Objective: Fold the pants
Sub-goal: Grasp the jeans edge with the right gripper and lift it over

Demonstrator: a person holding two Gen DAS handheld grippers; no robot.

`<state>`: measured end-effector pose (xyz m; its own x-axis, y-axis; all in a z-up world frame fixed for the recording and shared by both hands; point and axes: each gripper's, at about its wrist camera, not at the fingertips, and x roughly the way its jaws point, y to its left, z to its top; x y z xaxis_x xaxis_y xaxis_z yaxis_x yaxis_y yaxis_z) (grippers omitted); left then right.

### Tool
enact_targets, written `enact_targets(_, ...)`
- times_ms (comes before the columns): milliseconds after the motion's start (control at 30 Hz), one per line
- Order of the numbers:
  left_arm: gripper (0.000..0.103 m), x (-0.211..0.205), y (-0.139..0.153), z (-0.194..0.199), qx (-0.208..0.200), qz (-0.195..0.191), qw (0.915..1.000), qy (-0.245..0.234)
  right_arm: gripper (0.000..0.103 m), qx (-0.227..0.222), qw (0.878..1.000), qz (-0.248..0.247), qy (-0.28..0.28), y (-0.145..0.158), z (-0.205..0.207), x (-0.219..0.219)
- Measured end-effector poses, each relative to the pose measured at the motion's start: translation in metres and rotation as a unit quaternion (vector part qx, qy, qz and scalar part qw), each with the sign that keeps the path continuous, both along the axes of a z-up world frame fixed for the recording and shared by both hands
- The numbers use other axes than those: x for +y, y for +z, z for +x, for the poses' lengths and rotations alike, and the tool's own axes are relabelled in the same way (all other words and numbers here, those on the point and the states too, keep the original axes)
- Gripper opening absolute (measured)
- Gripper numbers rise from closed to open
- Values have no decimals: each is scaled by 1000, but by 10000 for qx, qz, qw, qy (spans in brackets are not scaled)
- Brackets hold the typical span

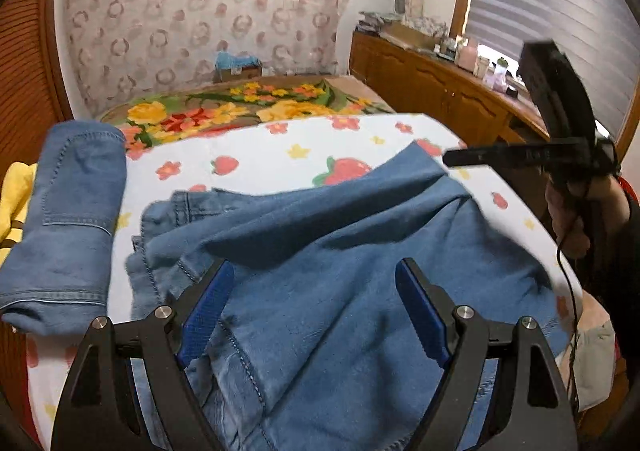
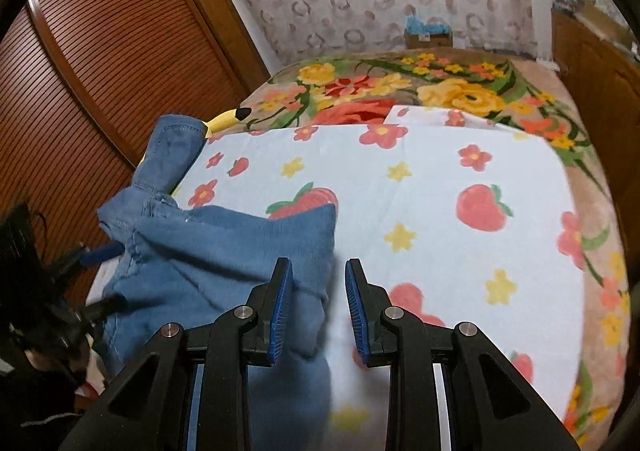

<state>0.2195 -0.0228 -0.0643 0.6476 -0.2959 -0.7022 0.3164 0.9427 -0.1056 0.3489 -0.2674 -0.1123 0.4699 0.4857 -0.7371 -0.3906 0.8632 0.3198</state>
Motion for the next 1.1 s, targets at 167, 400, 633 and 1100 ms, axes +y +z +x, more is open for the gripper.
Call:
enact_targets(167, 83, 8, -15, 5, 177, 8, 9998, 73, 15, 137, 9998, -47, 100, -6, 20, 15)
enact_targets(400, 83, 12, -24, 7, 224, -15, 9997, 95, 4, -22, 9997, -129, 230, 0, 26, 21)
enact_targets(633, 83, 10, -33, 4, 149, 96, 9998, 36, 4, -336, 9990, -140, 244, 11, 24, 27)
enact_targets(1100, 83, 13, -36, -2, 78, -70, 9999, 4, 2, -828, 9955, -285, 366, 20, 33, 53)
